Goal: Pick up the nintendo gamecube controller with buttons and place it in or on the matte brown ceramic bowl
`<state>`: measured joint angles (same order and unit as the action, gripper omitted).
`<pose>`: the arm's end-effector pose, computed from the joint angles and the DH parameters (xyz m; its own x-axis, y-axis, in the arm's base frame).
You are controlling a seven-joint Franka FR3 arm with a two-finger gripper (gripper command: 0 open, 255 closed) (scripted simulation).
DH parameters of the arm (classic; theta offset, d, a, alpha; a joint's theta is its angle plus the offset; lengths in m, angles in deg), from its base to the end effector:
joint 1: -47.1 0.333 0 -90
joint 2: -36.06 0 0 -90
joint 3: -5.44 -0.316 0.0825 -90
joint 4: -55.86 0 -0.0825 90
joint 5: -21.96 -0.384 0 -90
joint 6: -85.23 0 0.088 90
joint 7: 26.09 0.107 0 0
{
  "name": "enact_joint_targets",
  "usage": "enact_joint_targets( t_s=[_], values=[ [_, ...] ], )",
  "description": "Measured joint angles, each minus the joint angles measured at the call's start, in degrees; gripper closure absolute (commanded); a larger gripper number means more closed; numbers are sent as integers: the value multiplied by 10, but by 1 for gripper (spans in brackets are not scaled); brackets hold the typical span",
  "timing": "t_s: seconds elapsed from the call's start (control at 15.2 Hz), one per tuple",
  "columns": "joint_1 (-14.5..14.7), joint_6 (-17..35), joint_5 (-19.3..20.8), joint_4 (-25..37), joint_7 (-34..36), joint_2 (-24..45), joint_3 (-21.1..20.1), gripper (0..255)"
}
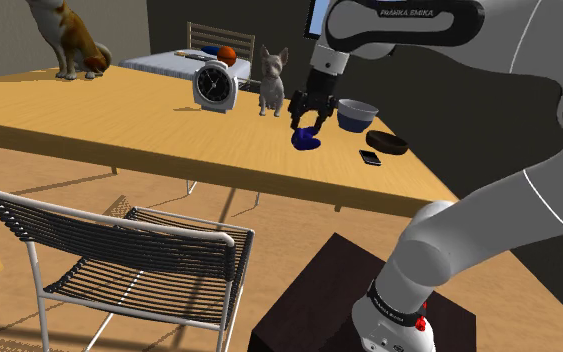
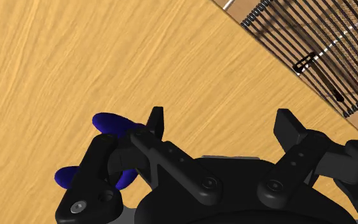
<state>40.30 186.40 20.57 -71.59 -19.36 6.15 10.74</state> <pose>0.3908 -0.0881 0.5774 0.9467 -0.3177 0.0525 -0.3134 -0.9465 -0.0767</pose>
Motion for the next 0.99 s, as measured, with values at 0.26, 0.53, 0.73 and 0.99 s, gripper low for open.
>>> enact_joint_targets(
  t_s=[0.26, 0.53, 0.73, 0.99],
  values=[
    [-29, 15, 18, 32, 19, 47, 21, 0],
    [-55, 31, 34, 61, 41, 90, 41, 0],
    [-75, 37, 43, 95, 53, 130, 60, 0],
    [-99, 43, 53, 137, 70, 176, 84, 0]
  ],
)
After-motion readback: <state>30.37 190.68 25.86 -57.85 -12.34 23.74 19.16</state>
